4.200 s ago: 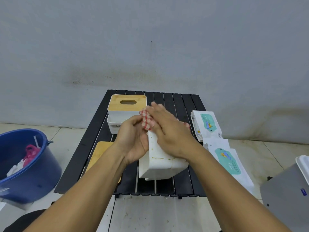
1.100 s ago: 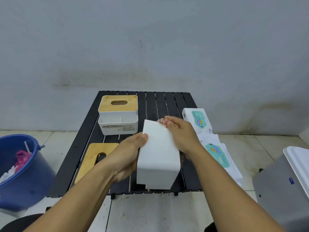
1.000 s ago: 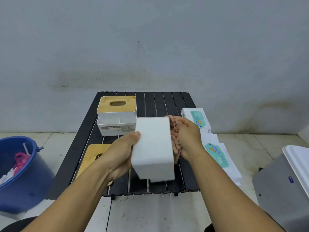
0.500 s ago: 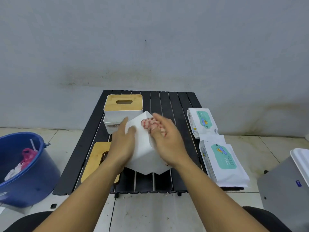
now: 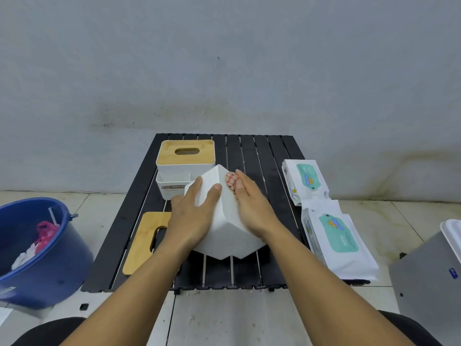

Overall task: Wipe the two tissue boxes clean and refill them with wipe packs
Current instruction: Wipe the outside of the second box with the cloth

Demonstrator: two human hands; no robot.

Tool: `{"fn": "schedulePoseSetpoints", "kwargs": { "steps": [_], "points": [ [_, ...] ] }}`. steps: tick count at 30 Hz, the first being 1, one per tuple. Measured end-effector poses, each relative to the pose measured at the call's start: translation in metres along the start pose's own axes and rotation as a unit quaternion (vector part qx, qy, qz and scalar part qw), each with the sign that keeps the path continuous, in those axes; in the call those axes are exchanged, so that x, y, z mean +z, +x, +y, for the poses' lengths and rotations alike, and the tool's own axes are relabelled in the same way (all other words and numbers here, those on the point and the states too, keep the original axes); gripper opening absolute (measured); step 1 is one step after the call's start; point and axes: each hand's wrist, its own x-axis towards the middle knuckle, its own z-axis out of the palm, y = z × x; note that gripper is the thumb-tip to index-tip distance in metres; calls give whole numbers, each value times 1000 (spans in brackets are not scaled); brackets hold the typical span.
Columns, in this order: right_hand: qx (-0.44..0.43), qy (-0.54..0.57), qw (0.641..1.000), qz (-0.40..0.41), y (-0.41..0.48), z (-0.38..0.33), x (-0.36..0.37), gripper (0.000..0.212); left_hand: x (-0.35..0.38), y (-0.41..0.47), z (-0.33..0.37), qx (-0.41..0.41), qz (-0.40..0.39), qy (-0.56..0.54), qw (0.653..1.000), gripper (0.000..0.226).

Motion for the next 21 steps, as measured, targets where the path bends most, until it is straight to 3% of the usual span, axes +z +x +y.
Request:
{"fn": "schedulePoseSetpoints", "kwargs": {
  "steps": [4,7,10,14,17,21],
  "points": [
    [-115,16,993,-35,-14,-26,17,45,2,2,-6,36,10,-11,999,66],
    [-123,-20,992,-30,-22,-15,19,47,2,3,-12,45,13,-5,999,63],
    [-44,-64,997,-22,-24,10,4,49,1,8,-16,14,4,10,1000,75],
    [82,-14,996,-18,-28,28,-11,51,3,13,-18,13,-4,24,1000,72],
    [29,-56,998,-25,-36,14,-4,54,4,14,-22,9,-5,17,1000,73],
    [-88,-83,989,-90,-51,-13,13,59,2,13,-27,21,-5,5,1000,78]
  ]
}}
